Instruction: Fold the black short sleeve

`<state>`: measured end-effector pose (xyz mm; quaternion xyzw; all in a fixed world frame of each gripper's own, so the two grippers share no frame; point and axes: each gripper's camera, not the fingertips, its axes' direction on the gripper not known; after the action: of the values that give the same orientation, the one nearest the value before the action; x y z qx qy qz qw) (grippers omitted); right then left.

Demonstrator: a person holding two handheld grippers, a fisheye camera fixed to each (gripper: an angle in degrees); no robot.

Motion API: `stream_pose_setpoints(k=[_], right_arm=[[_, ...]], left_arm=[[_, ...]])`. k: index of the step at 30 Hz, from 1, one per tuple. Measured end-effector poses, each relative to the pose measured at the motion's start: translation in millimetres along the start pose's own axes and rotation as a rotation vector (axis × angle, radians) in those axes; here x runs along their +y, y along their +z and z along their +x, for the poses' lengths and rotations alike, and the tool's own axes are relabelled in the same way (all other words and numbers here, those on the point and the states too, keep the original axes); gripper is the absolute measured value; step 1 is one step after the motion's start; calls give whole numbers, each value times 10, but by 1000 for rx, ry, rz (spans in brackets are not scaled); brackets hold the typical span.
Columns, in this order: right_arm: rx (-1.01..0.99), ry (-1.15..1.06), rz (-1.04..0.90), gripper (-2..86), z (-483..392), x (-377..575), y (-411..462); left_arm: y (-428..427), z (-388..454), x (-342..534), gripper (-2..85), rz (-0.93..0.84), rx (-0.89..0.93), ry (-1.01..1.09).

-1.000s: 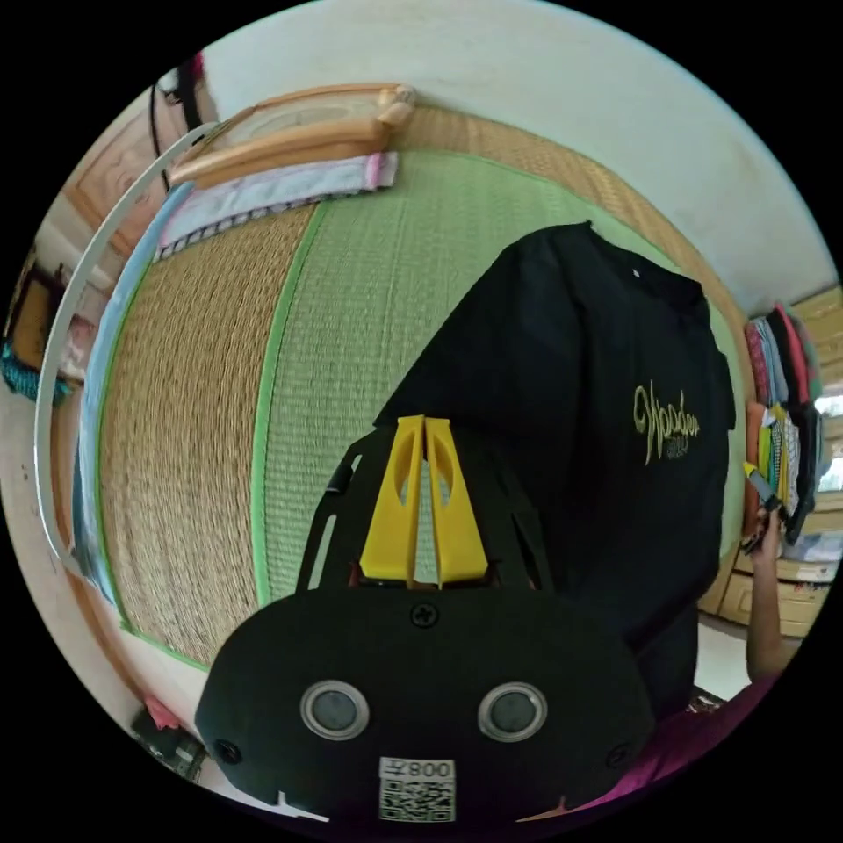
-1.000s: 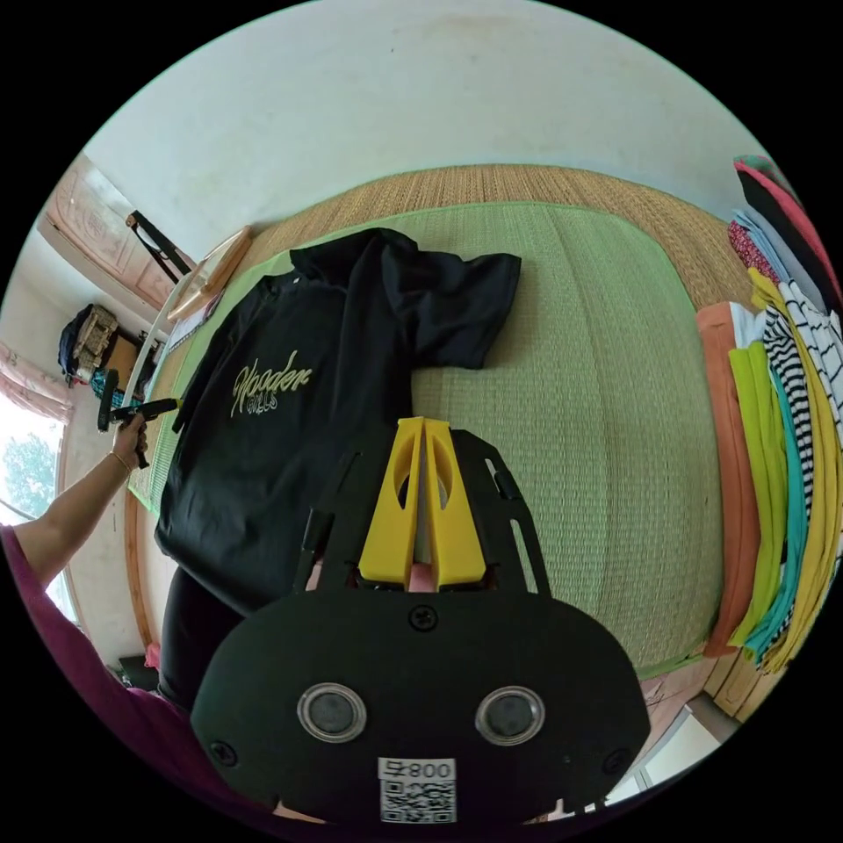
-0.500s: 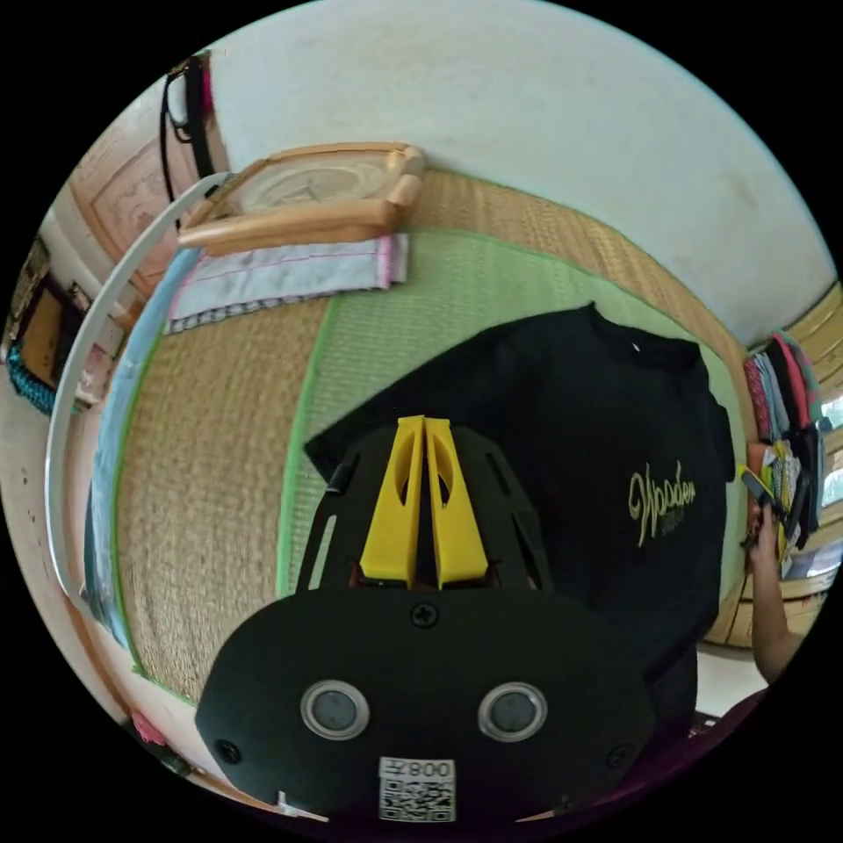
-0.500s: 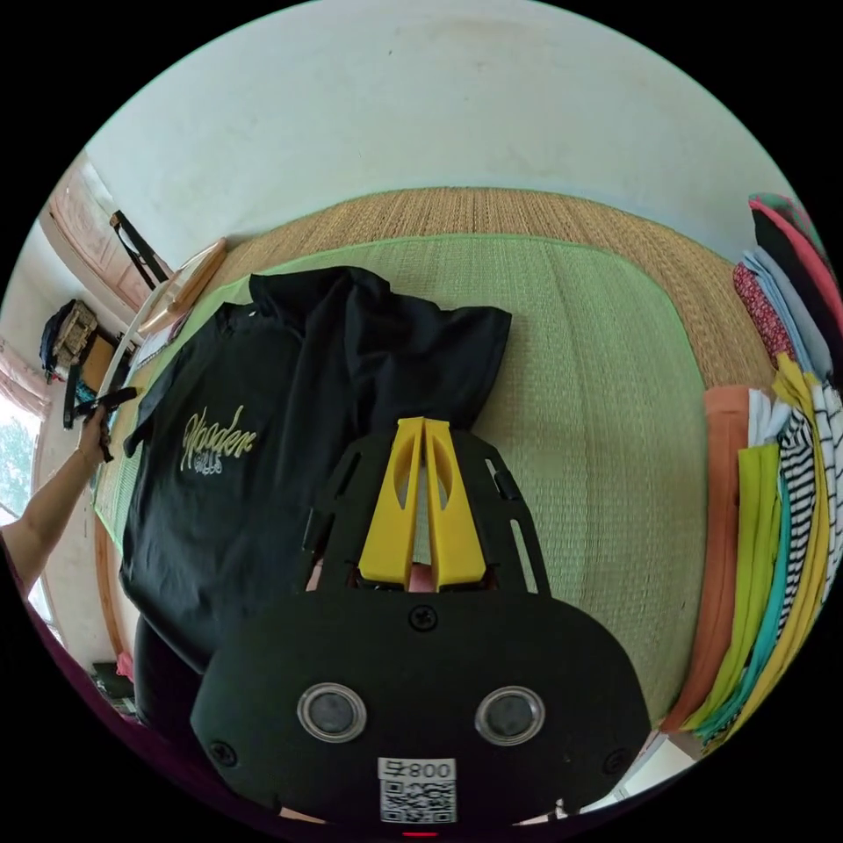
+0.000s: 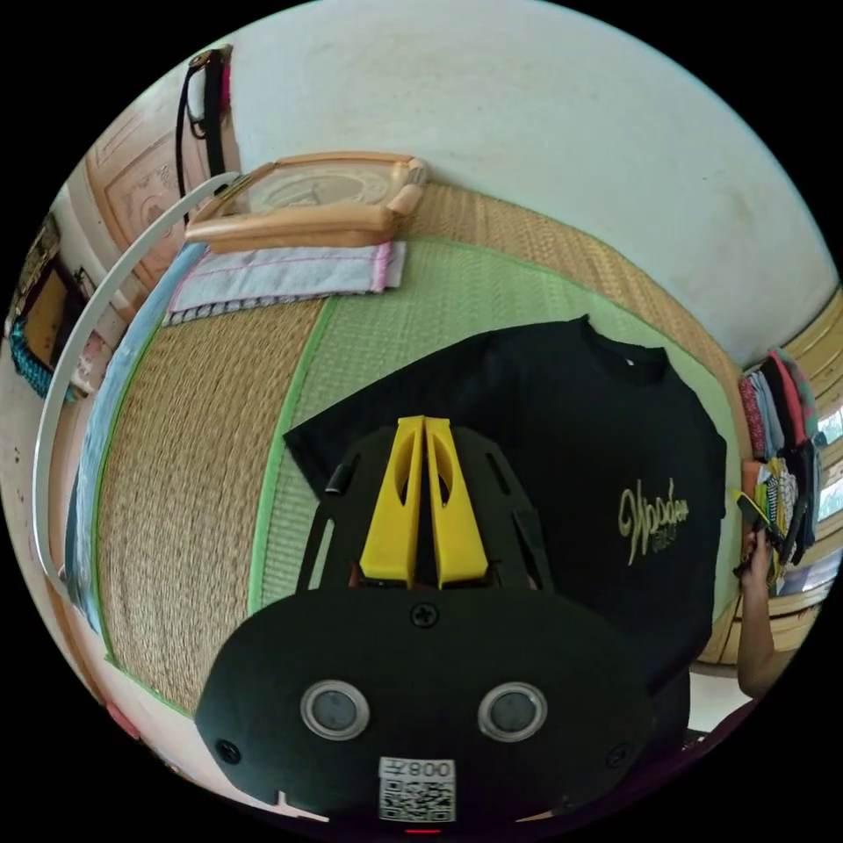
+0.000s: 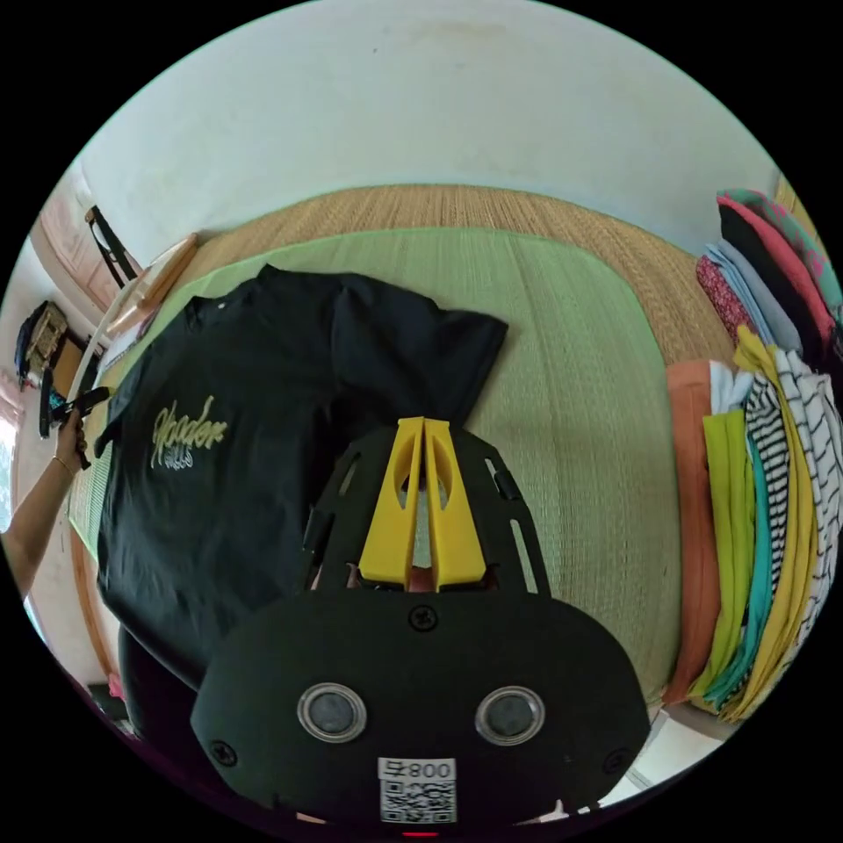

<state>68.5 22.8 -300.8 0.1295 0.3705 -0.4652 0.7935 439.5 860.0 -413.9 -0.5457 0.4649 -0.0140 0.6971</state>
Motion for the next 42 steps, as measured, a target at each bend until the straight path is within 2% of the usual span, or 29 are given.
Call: stream_pose_setpoints(k=[3,7,11,16,23,26,27,33,35,38,42], right_arm=[[-82,-76,13,-5,-228,-379,116],[-46,-174,-39,-5,-593,-900,561],[0,-162,-103,-5,-661,-1092,928],[-73,-88,-71,-4,-542,-1152,873],[-117,-138,27,-4,-636,-895,420],[-148,-173,6,-4,-748,-896,424],[-161,-178,-13,-4,-811,-964,455],[-226,-282,3,-3,-1383,-1459,533],[-204,-307,-29,-3,-1558,-1614,644],[-177,-281,-111,-4,-1650,-1822,869],[-239,-227,-65,-5,-1515,-1874,683]], left_arm=[[104,188,-142,0,3,48,51],[295,324,-298,0,-12,65,64],[530,333,-408,0,-61,7,108],[519,270,-500,0,-75,-3,104],[214,255,-115,1,-14,59,141],[261,173,36,1,-78,94,141],[294,139,85,1,-109,66,140],[101,-4,340,0,-19,125,125],[162,-29,426,0,-50,109,149],[169,-140,529,0,-57,105,146],[-165,-368,749,1,28,172,104]])
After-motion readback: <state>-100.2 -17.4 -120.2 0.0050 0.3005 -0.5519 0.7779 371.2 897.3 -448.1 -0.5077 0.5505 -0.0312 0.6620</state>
